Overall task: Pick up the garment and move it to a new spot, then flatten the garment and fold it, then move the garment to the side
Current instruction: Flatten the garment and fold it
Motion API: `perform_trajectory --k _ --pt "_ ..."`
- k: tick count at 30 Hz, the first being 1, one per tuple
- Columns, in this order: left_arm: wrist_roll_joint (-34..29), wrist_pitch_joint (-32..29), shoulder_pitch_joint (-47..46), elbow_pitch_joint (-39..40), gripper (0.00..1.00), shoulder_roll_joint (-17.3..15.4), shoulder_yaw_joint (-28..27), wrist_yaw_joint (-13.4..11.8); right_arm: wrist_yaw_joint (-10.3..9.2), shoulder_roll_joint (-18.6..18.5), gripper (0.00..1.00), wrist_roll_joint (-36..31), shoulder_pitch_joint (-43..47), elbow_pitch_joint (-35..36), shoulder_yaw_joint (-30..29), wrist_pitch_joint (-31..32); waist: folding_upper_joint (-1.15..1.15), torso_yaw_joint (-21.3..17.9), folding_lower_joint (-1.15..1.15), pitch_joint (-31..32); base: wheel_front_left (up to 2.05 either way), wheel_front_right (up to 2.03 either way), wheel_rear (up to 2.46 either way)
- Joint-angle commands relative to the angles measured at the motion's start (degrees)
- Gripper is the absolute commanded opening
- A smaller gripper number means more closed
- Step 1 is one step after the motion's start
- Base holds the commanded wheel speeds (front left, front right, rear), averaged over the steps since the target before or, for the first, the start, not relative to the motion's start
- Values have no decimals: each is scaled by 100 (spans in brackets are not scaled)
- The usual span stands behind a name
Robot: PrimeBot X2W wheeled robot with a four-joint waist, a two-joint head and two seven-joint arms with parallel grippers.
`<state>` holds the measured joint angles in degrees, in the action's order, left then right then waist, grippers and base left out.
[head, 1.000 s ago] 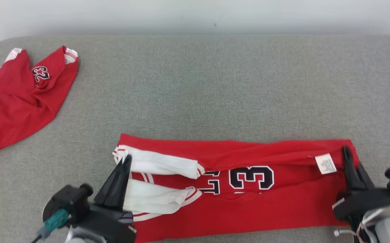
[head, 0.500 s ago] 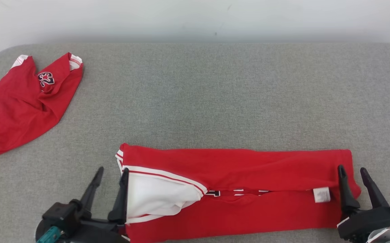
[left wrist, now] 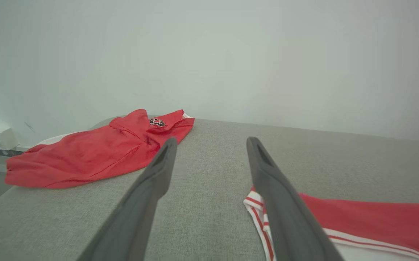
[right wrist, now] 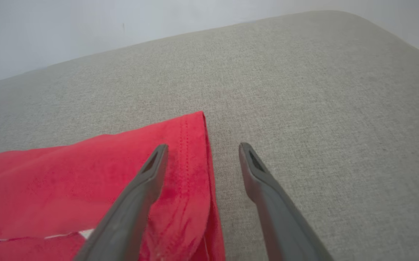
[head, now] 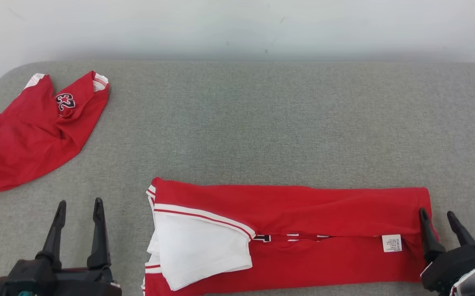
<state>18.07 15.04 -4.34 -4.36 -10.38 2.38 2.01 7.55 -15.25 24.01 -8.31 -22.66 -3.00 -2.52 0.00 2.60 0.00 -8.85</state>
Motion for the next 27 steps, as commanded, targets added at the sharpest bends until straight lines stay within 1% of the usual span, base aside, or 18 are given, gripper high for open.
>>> perform_trajectory --k 1,6,10,14,15,16,21,27 --pt "-101 18 115 -10 100 54 -70 20 -11 15 100 -23 -52 -91 -16 46 0 31 0 13 0 0 0" --pt "-365 19 209 -85 100 224 -334 163 -11 31 100 -55 -189 -534 59 176 0 113 0 9 0 0 0" --pt "-503 19 217 -187 100 321 -439 287 -11 57 100 -11 -246 -885 188 285 0 161 0 -5 0 0 0" --pt "-597 19 239 -310 100 396 -521 355 -11 99 100 50 -284 -1221 398 464 0 157 0 30 0 0 0" --pt "-614 19 243 -334 100 412 -540 380 -10 124 24 87 -304 -1268 479 520 0 150 0 47 0 0 0" --pt "-628 19 255 -362 100 428 -562 401 0 149 0 137 -314 -1309 550 573 0 139 0 66 0 0 0" --pt "-704 19 265 -437 100 507 -614 447 -12 12 0 287 -421 -1449 638 586 0 109 0 158 0 0 0" --pt "-741 19 308 -485 100 580 -658 504 -14 -381 0 325 -658 -1523 311 378 0 51 0 272 0 0 0"
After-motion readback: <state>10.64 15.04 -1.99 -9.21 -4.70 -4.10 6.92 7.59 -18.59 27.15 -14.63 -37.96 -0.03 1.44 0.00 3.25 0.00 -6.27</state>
